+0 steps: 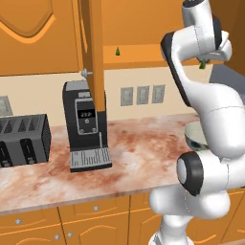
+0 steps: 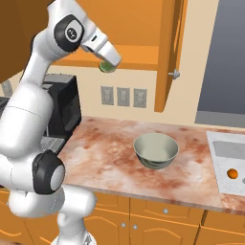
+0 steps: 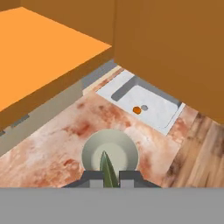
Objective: Pick the lemon wedges from the cabinet and place them in one bowl. Pick the tangerine from the sink and place it in the other bowl.
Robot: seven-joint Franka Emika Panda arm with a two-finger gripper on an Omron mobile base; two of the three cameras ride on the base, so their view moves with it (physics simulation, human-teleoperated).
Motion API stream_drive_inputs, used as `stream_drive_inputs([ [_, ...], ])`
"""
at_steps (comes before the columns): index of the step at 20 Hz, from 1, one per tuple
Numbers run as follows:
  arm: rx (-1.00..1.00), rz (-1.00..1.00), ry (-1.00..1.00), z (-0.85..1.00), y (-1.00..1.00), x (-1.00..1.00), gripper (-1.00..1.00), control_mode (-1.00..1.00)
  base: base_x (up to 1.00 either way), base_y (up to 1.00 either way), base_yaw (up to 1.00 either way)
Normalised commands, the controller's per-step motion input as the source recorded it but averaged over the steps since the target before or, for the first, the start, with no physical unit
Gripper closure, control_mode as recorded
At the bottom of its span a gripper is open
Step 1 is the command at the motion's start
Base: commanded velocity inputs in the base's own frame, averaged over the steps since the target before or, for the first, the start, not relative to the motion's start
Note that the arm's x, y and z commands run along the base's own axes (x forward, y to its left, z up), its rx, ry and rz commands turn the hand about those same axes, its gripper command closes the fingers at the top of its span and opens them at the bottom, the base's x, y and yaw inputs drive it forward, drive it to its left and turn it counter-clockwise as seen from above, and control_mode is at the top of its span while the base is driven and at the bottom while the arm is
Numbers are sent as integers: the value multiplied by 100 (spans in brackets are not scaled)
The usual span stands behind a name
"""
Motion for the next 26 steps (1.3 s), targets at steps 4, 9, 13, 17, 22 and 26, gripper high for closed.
stream_drive_inputs([
  [4,-1,-14,0,-74,-5,-90,100,-100,0,0,0],
  [9,1,-10,0,-100,-8,-52,100,-100,0,0,0],
  [13,8,0,-1,-82,-50,24,100,-100,0,0,0],
  [17,1,0,-4,-71,-38,48,100,-100,0,0,0],
  [22,0,-5,12,-77,-31,60,100,-100,0,0,0],
  [26,1,-7,19,-80,-32,64,100,-100,0,0,0],
])
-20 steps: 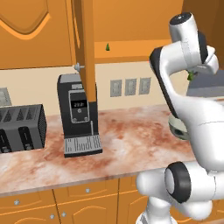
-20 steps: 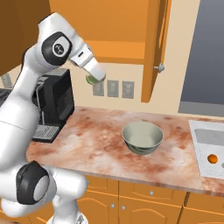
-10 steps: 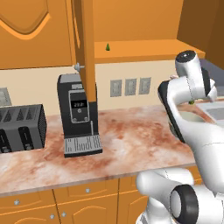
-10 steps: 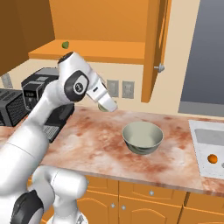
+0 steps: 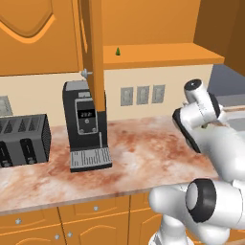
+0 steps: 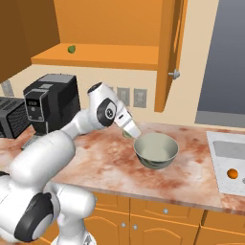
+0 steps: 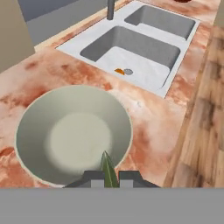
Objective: Pick the lemon wedges from the cabinet and place them in one bowl. Pick the tangerine from the sink and place it in the other bowl.
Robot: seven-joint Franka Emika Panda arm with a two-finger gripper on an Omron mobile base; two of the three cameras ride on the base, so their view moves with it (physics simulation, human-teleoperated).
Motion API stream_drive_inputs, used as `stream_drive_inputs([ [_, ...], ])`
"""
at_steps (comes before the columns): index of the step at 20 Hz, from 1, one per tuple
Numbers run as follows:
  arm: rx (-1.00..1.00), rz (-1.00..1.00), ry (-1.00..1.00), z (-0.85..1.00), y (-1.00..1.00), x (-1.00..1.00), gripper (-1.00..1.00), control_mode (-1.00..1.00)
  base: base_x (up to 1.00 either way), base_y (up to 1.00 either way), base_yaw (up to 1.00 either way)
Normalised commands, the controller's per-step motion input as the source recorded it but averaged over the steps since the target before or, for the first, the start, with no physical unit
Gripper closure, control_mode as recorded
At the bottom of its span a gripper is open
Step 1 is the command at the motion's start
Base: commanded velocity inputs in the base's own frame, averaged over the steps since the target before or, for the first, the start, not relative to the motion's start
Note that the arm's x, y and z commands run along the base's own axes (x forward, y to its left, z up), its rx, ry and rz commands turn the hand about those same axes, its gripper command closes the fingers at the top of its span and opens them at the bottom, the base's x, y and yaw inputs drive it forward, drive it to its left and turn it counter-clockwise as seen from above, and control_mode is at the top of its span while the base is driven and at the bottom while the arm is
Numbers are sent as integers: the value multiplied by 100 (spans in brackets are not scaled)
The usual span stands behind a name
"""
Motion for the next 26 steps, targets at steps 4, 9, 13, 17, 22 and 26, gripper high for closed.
stream_drive_inputs([
  [4,2,-3,0,-65,-40,52,100,-100,0,0,0],
  [9,6,0,1,-44,-47,46,100,-100,0,0,0],
  [13,1,0,7,-34,-26,31,100,-100,0,0,0],
  [17,3,0,6,-34,-10,12,100,-100,0,0,0],
  [22,4,0,0,-15,-23,26,100,-100,0,0,0],
  [26,3,0,0,-26,-16,14,100,-100,0,0,0],
])
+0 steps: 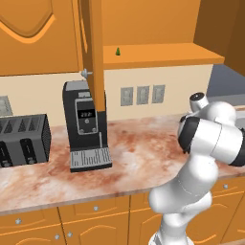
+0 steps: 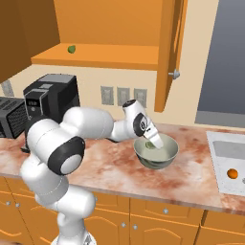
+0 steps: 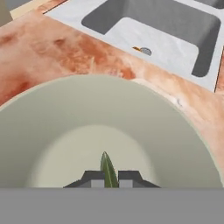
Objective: Pick the lemon wedges from the cabinet and place them in one bowl. Pick the tangerine from the sink and place it in the other bowl.
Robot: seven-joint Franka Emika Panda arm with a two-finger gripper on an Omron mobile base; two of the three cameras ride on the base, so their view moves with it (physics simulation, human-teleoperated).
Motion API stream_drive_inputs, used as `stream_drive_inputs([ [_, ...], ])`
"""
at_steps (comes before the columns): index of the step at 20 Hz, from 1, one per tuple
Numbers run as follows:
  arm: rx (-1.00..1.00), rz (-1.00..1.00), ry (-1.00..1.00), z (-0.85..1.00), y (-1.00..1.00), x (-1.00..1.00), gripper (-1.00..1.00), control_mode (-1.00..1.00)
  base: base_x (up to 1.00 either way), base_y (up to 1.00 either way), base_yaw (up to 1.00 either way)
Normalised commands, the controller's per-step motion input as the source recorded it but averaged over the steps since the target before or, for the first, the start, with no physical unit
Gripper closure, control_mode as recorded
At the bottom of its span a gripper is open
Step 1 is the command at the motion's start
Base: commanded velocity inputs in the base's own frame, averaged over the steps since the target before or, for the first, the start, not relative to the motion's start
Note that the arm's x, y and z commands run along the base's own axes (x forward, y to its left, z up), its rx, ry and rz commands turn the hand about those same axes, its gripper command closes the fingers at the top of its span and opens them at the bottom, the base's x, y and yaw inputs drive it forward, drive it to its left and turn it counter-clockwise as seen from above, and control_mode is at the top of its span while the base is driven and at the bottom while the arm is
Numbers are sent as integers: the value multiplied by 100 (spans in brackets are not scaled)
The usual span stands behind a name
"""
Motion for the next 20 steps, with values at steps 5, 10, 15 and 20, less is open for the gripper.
stream_drive_inputs([
  [5,2,0,1,-20,0,1,-100,-100,0,0,0],
  [10,0,0,2,-3,-8,10,-100,-100,0,0,0],
  [15,11,2,2,52,12,-8,-100,-100,0,0,0],
  [20,1,25,1,37,65,-19,-100,-100,0,0,0],
])
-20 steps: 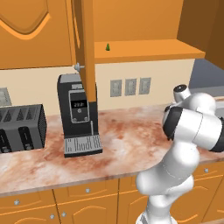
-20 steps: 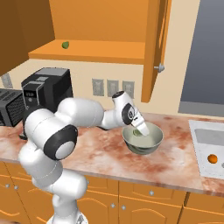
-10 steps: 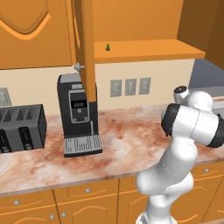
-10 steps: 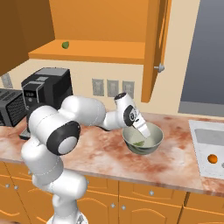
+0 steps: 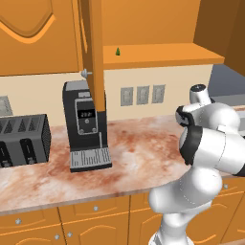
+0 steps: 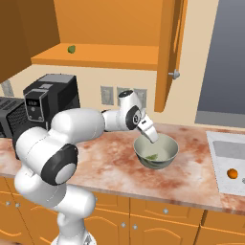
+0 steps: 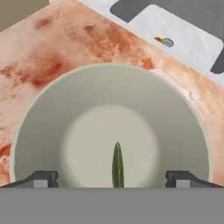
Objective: Pick the lemon wedges from the cabinet and place them in one bowl. Pick the tangerine from the sink and place it in the other bowl.
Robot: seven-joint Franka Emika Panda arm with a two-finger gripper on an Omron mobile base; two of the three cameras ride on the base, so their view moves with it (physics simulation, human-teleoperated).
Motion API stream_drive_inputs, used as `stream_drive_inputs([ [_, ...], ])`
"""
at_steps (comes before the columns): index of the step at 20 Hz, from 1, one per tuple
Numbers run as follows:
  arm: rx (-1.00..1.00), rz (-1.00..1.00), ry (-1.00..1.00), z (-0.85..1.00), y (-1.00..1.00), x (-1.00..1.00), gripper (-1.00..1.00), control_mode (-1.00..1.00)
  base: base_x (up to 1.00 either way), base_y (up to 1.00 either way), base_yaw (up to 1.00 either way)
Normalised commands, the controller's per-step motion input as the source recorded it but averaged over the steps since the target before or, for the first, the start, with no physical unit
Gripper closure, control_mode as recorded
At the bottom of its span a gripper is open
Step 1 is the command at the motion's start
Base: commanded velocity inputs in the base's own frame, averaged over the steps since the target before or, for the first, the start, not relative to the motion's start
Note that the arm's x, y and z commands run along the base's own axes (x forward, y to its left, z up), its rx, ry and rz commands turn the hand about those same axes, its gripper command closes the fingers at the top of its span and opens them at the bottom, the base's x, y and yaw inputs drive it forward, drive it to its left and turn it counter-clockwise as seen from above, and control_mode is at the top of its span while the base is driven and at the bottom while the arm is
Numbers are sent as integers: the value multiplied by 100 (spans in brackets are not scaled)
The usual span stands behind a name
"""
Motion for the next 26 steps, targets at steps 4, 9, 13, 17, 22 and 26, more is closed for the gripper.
stream_drive_inputs([
  [4,0,31,0,39,58,-22,-100,-100,0,0,0],
  [9,0,34,0,34,46,-21,-100,-100,0,0,0],
  [13,0,30,0,30,66,-16,-100,-100,0,0,0],
  [17,0,27,0,39,78,-10,-100,-100,0,0,0],
  [22,-1,23,-4,51,71,-21,-100,-100,0,0,0],
  [26,0,9,-17,68,50,-34,-100,-100,0,0,0],
])
